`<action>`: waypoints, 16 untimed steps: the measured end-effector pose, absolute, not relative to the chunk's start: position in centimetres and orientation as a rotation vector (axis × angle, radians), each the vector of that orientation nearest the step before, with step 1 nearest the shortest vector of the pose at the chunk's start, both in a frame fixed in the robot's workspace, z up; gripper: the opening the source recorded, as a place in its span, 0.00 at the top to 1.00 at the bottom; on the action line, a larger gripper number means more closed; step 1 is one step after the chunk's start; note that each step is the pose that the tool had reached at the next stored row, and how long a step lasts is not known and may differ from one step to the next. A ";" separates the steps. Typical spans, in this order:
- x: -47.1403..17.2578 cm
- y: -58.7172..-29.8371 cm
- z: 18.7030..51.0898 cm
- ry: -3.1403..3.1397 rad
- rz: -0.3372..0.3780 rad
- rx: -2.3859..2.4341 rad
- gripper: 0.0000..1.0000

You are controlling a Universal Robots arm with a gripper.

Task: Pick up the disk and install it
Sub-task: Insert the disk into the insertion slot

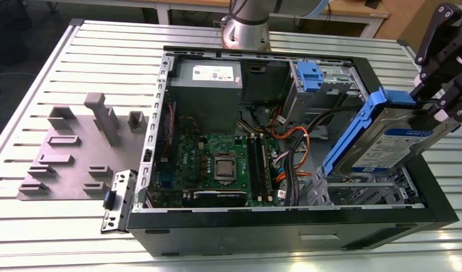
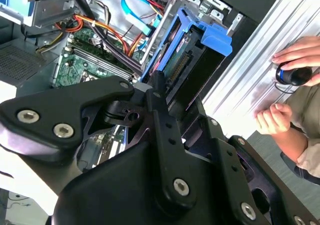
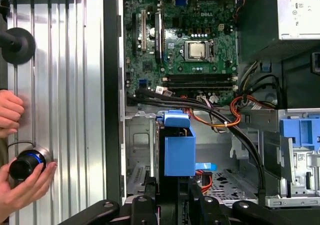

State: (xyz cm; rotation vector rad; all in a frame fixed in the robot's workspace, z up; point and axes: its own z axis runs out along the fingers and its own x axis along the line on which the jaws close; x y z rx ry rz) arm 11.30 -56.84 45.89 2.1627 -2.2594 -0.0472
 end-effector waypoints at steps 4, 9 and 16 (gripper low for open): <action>11.8 -56.8 45.5 -2.254 -0.048 2.165 0.65; 11.8 -56.8 45.5 -2.253 -0.048 2.165 0.65; 11.6 -56.8 45.4 -2.253 -0.048 2.166 0.65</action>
